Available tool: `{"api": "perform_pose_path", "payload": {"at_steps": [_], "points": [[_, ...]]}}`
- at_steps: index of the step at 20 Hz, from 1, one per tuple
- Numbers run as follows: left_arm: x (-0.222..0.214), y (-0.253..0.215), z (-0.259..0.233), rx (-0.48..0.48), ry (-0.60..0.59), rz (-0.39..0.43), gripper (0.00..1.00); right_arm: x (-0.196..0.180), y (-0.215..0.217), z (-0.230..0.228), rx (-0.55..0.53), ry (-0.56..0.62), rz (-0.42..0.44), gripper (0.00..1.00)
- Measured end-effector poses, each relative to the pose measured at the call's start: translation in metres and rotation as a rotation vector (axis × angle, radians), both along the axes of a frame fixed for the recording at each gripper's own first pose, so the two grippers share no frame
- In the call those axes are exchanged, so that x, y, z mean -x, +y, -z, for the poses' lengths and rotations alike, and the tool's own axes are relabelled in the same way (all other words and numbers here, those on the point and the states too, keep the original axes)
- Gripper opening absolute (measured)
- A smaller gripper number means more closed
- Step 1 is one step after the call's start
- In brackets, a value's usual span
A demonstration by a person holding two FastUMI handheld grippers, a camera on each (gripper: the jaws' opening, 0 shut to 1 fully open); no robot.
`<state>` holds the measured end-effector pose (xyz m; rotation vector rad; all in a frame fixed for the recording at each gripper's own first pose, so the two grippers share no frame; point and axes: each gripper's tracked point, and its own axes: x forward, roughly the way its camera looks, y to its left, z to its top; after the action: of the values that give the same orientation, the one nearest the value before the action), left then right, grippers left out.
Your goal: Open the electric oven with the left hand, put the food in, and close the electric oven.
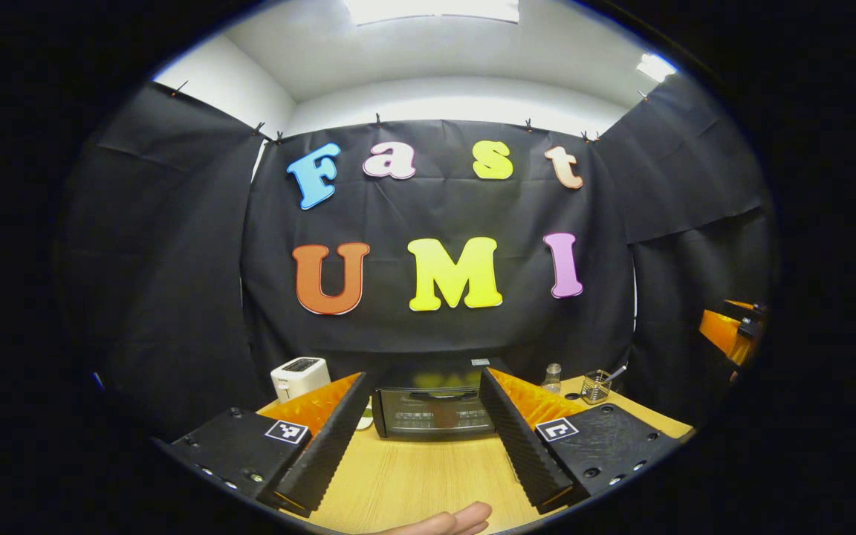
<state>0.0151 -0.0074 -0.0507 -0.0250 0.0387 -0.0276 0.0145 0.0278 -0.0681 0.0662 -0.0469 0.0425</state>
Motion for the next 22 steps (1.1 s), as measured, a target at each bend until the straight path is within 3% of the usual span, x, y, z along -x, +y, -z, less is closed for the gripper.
{"api": "perform_pose_path", "payload": {"at_steps": [12, 22], "points": [[0.014, 0.012, 0.001, -0.024, 0.033, -0.043, 0.96, 0.004, -0.007, -0.001, 0.025, 0.033, -0.019, 0.91], [0.009, -0.001, -0.006, -0.035, 0.003, -0.052, 0.96, -0.003, -0.009, -0.015, 0.010, -0.052, -0.064, 0.92]]}}
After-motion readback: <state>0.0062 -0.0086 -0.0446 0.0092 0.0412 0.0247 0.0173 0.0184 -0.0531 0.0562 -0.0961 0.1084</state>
